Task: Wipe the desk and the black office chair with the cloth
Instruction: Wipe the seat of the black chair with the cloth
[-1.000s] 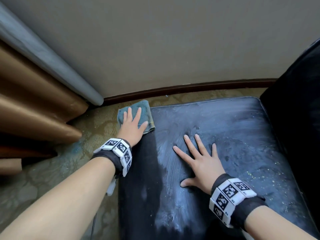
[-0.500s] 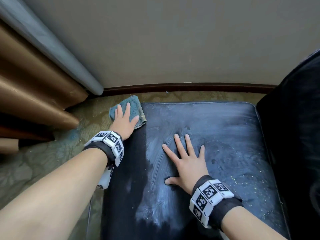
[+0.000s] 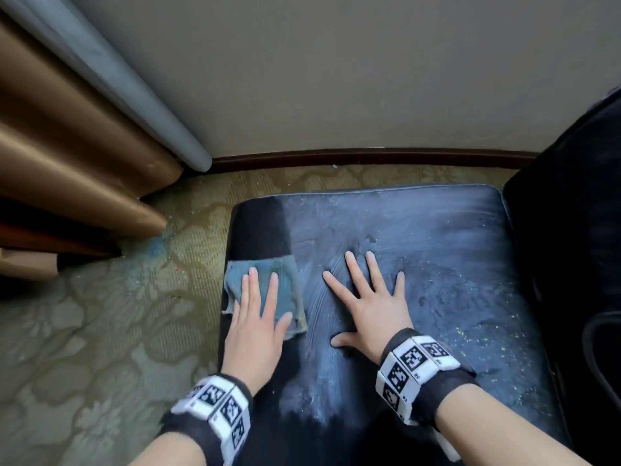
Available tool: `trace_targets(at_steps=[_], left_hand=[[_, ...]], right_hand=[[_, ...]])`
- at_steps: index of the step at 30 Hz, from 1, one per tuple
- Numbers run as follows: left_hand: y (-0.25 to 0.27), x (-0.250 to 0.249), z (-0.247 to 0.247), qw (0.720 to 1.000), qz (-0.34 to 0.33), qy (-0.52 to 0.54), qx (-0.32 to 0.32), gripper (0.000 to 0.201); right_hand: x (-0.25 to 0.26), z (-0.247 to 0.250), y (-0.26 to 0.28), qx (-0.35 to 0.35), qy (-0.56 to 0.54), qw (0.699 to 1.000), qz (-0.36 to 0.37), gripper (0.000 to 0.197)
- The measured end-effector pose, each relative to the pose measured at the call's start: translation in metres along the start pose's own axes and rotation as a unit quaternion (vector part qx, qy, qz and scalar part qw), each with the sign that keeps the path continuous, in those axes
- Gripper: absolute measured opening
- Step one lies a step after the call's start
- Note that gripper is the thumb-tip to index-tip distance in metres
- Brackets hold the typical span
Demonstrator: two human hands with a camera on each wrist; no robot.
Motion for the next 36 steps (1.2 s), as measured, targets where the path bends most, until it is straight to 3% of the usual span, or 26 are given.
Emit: trace_targets(at_steps=[3,5,7,11,14,16,19,21,24,27,29,31,34,36], left_hand=[[0.039,-0.008,-0.005,1.000,-0.007,-0.005,0.008,0.061],[0.086,-0.018,-0.009,0.999,-0.042,-0.017,0.019,0.060],[0.102,-0.015,-0.010,0.996,-0.066,-0.034,0.042,0.060],[0.032,-0.005,0.009,0.994,-0.095,-0.039,0.028,0.066],[-0.002,-0.011,0.014,0.998,-0.055,-0.023,0.035,0.067],[0.027,-0.023,0.009,0.997,-0.061,-0.047,0.026,0.066],[0.117,-0.038,-0.004,0.989,-0.137,-0.058,0.029,0.069],[0.133,-0.039,-0.006,0.985,-0.160,-0.041,0.042,0.068],[0.073,-0.035,0.001,0.986,-0.159,-0.048,0.022,0.063],[-0.015,-0.033,0.018,0.998,-0.056,-0.032,0.004,0.063],[-0.028,-0.039,0.020,0.999,-0.015,-0.033,0.019,0.062],[0.004,-0.047,0.017,0.996,-0.064,-0.055,0.008,0.061],[0.081,-0.047,0.011,0.983,-0.166,-0.052,0.053,0.063],[0.064,-0.038,0.014,0.981,-0.173,-0.044,0.077,0.061]], right_hand=[[0.001,-0.001,0.001,0.001,-0.001,1.000,-0.005,0.103],[0.001,0.000,0.001,0.001,0.000,1.000,-0.008,0.102],[0.002,0.000,0.001,0.004,0.008,1.000,-0.007,0.102],[0.002,-0.001,0.000,0.002,0.008,1.000,-0.010,0.103],[0.001,0.004,0.000,0.008,0.013,1.000,-0.004,0.102],[-0.005,0.011,-0.001,0.010,0.017,1.000,0.009,0.099],[-0.024,0.026,0.000,-0.005,0.066,0.997,0.035,0.101],[-0.039,0.034,-0.004,-0.009,0.075,0.997,0.019,0.107],[-0.050,0.036,-0.010,0.016,0.067,0.998,0.009,0.110],[-0.053,0.036,-0.011,0.034,0.076,0.996,0.022,0.111],[-0.058,0.038,-0.011,0.046,0.082,0.995,0.026,0.112],[-0.062,0.043,-0.012,0.056,0.093,0.994,0.033,0.113],[-0.062,0.046,-0.012,0.067,0.106,0.991,0.037,0.112],[-0.061,0.046,-0.013,0.070,0.116,0.990,0.039,0.111]])
Point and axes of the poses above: each hand's wrist, its own y-axis away from the middle knuckle, its own z-axis out of the back of the hand, x = y × z, the point moved 1 cm from there along -y, towards the middle knuckle, and after that the axes turned 11 degrees about -y, right-handed, at the moved point
